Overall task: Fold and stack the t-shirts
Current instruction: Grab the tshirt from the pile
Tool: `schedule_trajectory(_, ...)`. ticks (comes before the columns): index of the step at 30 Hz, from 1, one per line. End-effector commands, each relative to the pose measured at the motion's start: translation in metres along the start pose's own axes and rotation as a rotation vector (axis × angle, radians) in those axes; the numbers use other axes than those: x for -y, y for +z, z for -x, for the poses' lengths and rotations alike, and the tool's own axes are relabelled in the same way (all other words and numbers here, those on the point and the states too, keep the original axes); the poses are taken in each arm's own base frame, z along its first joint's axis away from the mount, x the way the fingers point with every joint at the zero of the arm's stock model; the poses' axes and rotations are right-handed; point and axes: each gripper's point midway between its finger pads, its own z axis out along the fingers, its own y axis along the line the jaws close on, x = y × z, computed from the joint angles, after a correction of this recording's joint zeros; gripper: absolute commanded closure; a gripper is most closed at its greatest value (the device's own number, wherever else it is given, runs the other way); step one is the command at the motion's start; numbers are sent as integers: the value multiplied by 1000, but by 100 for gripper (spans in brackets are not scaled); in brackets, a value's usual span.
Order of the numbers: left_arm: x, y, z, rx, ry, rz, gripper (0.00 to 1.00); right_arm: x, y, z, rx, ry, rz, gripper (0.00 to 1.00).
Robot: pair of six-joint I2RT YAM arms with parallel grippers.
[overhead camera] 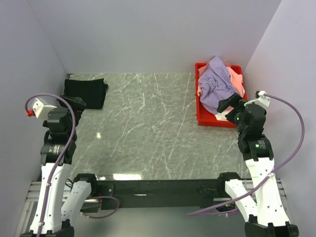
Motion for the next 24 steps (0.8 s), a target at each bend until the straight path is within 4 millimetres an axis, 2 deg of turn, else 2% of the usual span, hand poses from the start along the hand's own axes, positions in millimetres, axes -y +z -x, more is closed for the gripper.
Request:
schedule_trajectory(1, 3, 4, -5, -16, 18, -22, 1, -17, 12, 21, 81, -21, 71, 0)
schedule_trajectory(3, 1, 9, -11, -26, 23, -18, 1, -14, 31, 18, 44, -26, 21, 0)
schedule_trajectory(4, 3, 11, -12, -32, 24, -26, 1, -19, 35, 30, 56, -22, 7, 0)
schedule_trajectory(5, 3, 12, -13, -32, 23, -25, 1, -15, 56, 19, -4, -41, -29, 0)
schedule_trajectory(6, 2, 15, -15, -37, 22, -15, 1, -14, 66, 19, -21, -51, -45, 0)
schedule_trajectory(7, 3, 16, -16, -39, 25, -19, 0, -18, 74, 30, -15, -50, -52, 0)
schedule_trajectory(8, 3, 18, -16, -34, 25, -23, 1, -5, 100, 18, -75, -42, -127, 0)
schedule_trajectory(9, 3, 20, -18, -35, 25, -20, 1, 6, 111, 19, -105, -24, -170, 0)
schedule_trajectory(10, 4, 21, -18, -35, 26, -22, 1, 3, 122, 33, -93, -18, -165, 0)
schedule_trajectory(11, 5, 22, -16, -28, 33, -25, 0, 11, 146, 18, -151, -15, -186, 0)
schedule_trajectory(12, 5, 23, -16, -30, 37, -21, 1, 22, 158, 23, -151, 1, -209, 2)
schedule_trajectory(13, 4, 24, -16, -27, 41, -15, 1, 22, 169, 35, -139, 5, -212, 2)
schedule_trajectory(14, 3, 25, -16, -24, 42, -7, 1, 34, 191, 19, -196, 1, -243, 3)
schedule_trajectory(15, 2, 26, -15, -20, 41, -4, 1, 45, 200, 17, -229, 6, -265, 4)
schedule_trajectory(16, 1, 26, -15, -18, 41, -2, 0, 41, 211, 30, -222, -2, -250, 7)
schedule_trajectory(17, 0, 26, -16, -18, 43, 2, 1, 55, 231, 12, -287, 3, -280, 9)
schedule_trajectory(18, -1, 26, -16, -12, 40, 3, 0, 61, 236, 4, -339, 9, -296, 14)
schedule_trajectory(19, -1, 26, -15, -9, 39, 4, 0, 56, 245, 18, -330, 9, -270, 17)
schedule_trajectory(20, -2, 26, -15, -7, 39, 4, 1, 63, 260, -1, -392, 14, -279, 19)
schedule_trajectory(21, -1, 25, -13, 2, 33, -1, 1, 66, 262, -10, -441, 15, -289, 24)
schedule_trajectory(22, -1, 25, -14, 2, 35, -4, 1, 62, 268, -4, -438, 7, -275, 25)
schedule_trajectory(23, -2, 25, -14, 5, 34, -5, 1, 68, 275, -15, -464, 6, -286, 25)
schedule_trajectory(24, -1, 25, -14, 6, 31, -11, 1, 71, 280, -16, -458, 8, -294, 25)
